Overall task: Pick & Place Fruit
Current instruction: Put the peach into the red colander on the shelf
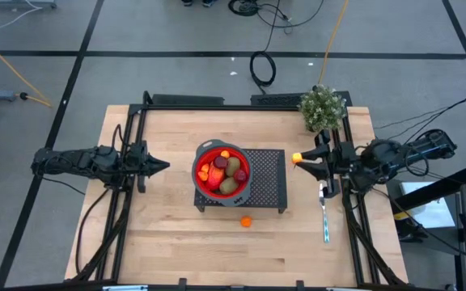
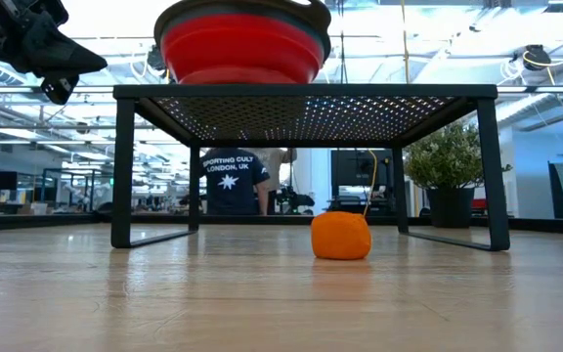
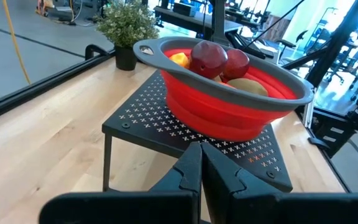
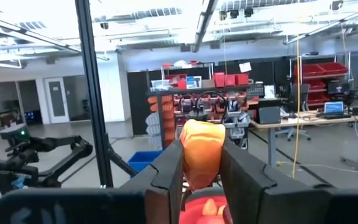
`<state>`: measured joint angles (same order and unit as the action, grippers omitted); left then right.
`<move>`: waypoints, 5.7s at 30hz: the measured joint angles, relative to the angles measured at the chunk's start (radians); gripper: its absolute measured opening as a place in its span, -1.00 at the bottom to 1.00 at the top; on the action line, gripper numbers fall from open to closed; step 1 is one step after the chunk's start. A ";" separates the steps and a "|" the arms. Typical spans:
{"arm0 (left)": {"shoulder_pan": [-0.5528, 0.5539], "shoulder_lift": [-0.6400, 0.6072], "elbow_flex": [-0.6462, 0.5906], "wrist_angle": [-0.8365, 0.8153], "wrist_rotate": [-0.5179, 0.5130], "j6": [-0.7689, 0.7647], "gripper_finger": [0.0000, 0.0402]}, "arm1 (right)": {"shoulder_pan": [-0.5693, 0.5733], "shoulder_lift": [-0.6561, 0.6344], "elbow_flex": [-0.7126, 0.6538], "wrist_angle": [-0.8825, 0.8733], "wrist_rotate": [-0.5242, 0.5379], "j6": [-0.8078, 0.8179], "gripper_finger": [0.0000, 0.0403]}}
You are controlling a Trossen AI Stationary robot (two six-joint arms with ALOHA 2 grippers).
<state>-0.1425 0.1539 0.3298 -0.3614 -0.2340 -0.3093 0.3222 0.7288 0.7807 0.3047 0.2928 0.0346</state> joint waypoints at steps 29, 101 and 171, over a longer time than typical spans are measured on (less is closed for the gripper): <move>0.000 0.003 -0.001 0.141 0.000 -0.363 -0.96 | -0.009 0.293 0.000 0.129 -0.005 -0.881 -0.59; 0.006 1.024 0.589 0.664 0.193 -0.562 0.02 | -0.074 0.629 0.323 0.033 0.073 -1.373 -0.58; 0.155 1.169 0.632 0.705 0.495 -0.751 -0.44 | -0.073 0.629 0.320 -0.039 0.072 -1.408 -0.58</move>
<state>0.0128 1.3226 0.9619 0.3431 0.2614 -1.0607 0.2493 1.3579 1.1011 0.2653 0.3649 -1.3734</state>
